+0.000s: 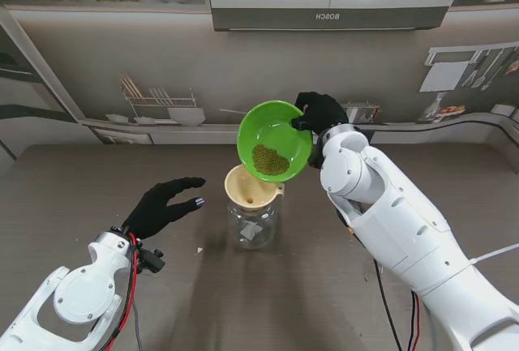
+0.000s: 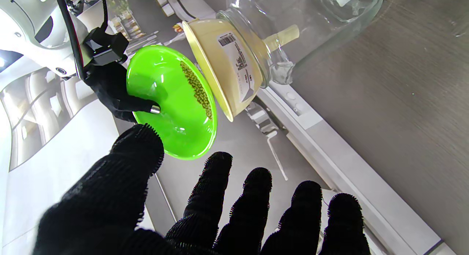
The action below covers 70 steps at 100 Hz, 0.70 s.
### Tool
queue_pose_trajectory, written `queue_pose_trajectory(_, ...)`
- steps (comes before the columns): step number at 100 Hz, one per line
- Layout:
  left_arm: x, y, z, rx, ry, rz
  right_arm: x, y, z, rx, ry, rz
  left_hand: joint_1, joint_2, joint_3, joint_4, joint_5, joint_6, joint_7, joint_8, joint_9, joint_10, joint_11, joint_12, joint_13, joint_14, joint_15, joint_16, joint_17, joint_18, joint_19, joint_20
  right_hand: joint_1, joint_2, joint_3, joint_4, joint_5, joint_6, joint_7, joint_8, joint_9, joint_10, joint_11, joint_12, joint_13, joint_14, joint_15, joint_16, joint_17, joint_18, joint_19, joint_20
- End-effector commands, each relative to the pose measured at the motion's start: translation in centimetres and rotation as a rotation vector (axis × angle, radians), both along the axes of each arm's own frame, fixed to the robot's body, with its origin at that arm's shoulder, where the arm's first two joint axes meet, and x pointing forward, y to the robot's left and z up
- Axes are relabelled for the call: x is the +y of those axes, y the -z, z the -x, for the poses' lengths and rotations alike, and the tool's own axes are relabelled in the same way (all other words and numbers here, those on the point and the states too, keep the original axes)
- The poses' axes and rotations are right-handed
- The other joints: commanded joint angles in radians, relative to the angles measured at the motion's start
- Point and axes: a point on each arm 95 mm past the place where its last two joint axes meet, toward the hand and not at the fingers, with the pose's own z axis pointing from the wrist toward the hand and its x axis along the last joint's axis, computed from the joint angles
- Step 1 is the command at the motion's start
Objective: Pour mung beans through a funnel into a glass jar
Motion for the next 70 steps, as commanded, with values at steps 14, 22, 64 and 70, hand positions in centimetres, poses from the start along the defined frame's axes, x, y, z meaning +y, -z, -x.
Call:
queue_pose_trajectory(14, -0.5, -0.2, 0.2, -0.009, 0.026, 0.01, 1.3, 0.2, 0.6, -0.033, -0.047, 0.005, 0.031, 0.036, -0.021, 0.028, 0.0, 0.001, -0.001, -0.001, 0.001, -0.002, -0.011, -0.004, 0.005, 0.004, -0.013, 0.002, -0.015, -0.01, -0.031, 0.016, 0.049, 0.033, 0.082, 0.016, 0.003, -0.043, 0.025, 0.031, 0.098, 0.057, -0.024, -0.003, 0.028, -0.112, 0.098, 0.02, 0.056, -0.058, 0.142, 0.013)
queue_pose_trajectory(22, -0.9, -0.7, 0.4, -0.033, 0.042, 0.007, 1.4, 0.3, 0.7, -0.04, -0.052, 0.005, 0.029, 0.037, -0.021, 0.028, -0.001, 0.001, -0.002, -0.001, 0.002, -0.002, -0.01, -0.004, 0.007, 0.004, -0.012, 0.002, -0.013, -0.01, -0.03, 0.016, 0.048, 0.034, 0.082, 0.016, 0.001, -0.043, 0.026, 0.031, 0.098, 0.057, -0.025, -0.003, 0.028, -0.113, 0.098, 0.02, 0.056, -0.058, 0.142, 0.013)
queue_pose_trajectory(64, -2.1, -1.8, 0.9, -0.126, 0.098, -0.07, 1.9, 0.3, 1.0, -0.094, -0.071, 0.012, 0.023, 0.033, -0.017, 0.027, 0.0, -0.002, 0.0, 0.0, 0.006, -0.003, -0.01, -0.004, 0.002, -0.011, -0.013, 0.001, -0.012, -0.013, -0.031, 0.014, 0.048, 0.036, 0.08, 0.016, -0.003, -0.045, 0.03, 0.029, 0.097, 0.056, -0.025, -0.003, 0.028, -0.115, 0.098, 0.021, 0.056, -0.061, 0.141, 0.013)
queue_pose_trajectory(70, -2.3, -2.0, 1.0, -0.136, 0.105, -0.076, 1.9, 0.1, 1.2, -0.109, -0.076, 0.018, 0.022, 0.032, -0.016, 0.027, 0.001, -0.003, 0.0, 0.0, 0.006, -0.004, -0.009, -0.004, 0.002, -0.013, -0.013, 0.0, -0.011, -0.013, -0.031, 0.014, 0.047, 0.036, 0.08, 0.016, -0.005, -0.045, 0.03, 0.028, 0.097, 0.056, -0.025, -0.003, 0.028, -0.117, 0.098, 0.021, 0.056, -0.061, 0.141, 0.013)
